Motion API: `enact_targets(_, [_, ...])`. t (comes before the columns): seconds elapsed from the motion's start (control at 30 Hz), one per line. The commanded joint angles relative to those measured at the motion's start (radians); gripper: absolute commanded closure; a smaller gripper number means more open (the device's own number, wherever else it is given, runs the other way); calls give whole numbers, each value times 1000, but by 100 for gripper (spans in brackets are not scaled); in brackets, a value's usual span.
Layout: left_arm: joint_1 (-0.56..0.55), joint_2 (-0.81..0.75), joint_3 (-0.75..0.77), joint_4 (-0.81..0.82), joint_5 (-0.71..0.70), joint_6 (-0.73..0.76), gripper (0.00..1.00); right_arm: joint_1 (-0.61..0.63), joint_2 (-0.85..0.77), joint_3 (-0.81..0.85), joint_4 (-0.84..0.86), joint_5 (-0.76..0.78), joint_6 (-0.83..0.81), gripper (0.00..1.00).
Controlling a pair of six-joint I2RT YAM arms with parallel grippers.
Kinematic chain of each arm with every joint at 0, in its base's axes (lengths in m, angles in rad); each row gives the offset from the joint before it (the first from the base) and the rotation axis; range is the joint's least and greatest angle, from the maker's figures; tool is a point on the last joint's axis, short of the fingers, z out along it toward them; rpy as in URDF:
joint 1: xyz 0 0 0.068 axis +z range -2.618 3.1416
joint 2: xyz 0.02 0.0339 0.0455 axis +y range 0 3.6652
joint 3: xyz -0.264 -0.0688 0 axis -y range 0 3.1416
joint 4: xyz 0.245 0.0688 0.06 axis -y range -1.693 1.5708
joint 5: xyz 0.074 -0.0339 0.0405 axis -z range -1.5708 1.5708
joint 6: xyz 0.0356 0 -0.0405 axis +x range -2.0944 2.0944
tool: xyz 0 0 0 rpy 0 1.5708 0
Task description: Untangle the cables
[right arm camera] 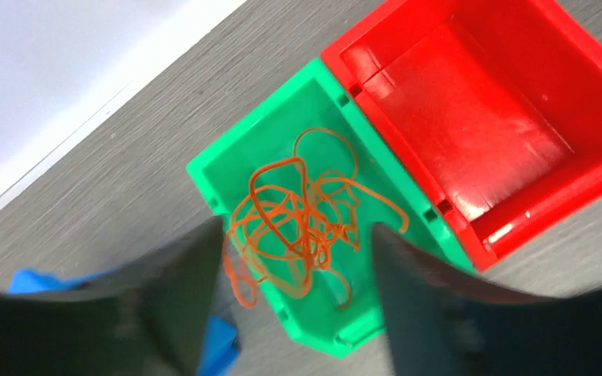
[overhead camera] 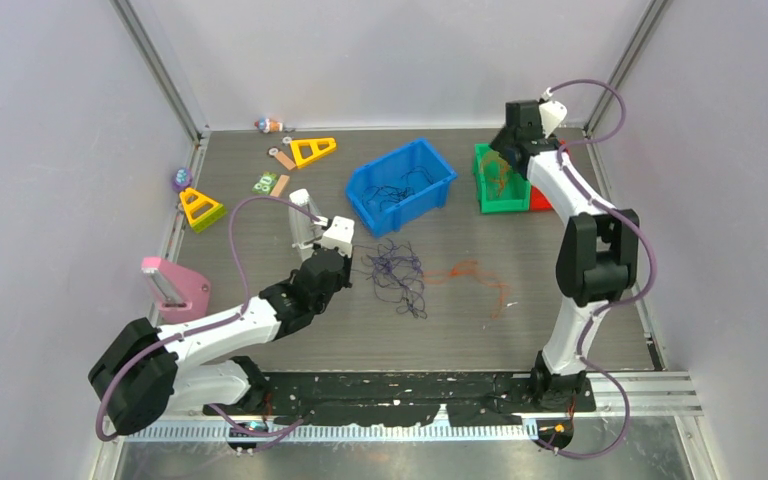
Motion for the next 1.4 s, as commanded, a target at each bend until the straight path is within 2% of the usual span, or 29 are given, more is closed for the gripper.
enact_targets(0.0, [0, -5, 1, 58, 6, 7, 100, -26, 78, 155, -38, -16, 30, 14])
enact_targets(0.03, [0, -6, 2, 57, 8, 7, 100, -26, 82, 165, -61, -30, 17, 8])
enact_targets(0.17, [-1, -7, 2, 57, 11, 9, 100, -28, -17, 81, -48, -133, -69, 7])
enact_targets(0.4, [0, 1, 9, 47, 17, 5, 100, -9, -339, -368, -3, -271, -158, 7])
enact_targets(0.43, [0, 1, 10, 45, 19, 5, 100, 6, -400, -443, -5, -281, -161, 4])
enact_targets(0.47, [0, 0, 10, 45, 20, 5, 100, 15, -425, -479, -16, -281, -161, 1])
enact_targets(0.6, [0, 1, 11, 46, 27, 6, 100, 65, -555, -623, -103, -240, -136, 5])
enact_targets(0.73, [0, 6, 12, 45, 29, 5, 100, 110, -601, -697, -200, -185, -130, 5])
enact_targets(0.93, [0, 9, 13, 45, 27, 9, 100, 114, -625, -765, -304, -143, -34, 5])
enact_targets(1.17, [0, 15, 16, 44, 33, 8, 100, 125, -672, -905, -216, -260, 88, 5])
enact_targets(1.37, [0, 17, 17, 43, 34, 9, 100, 179, -618, -959, -112, -269, 162, 5])
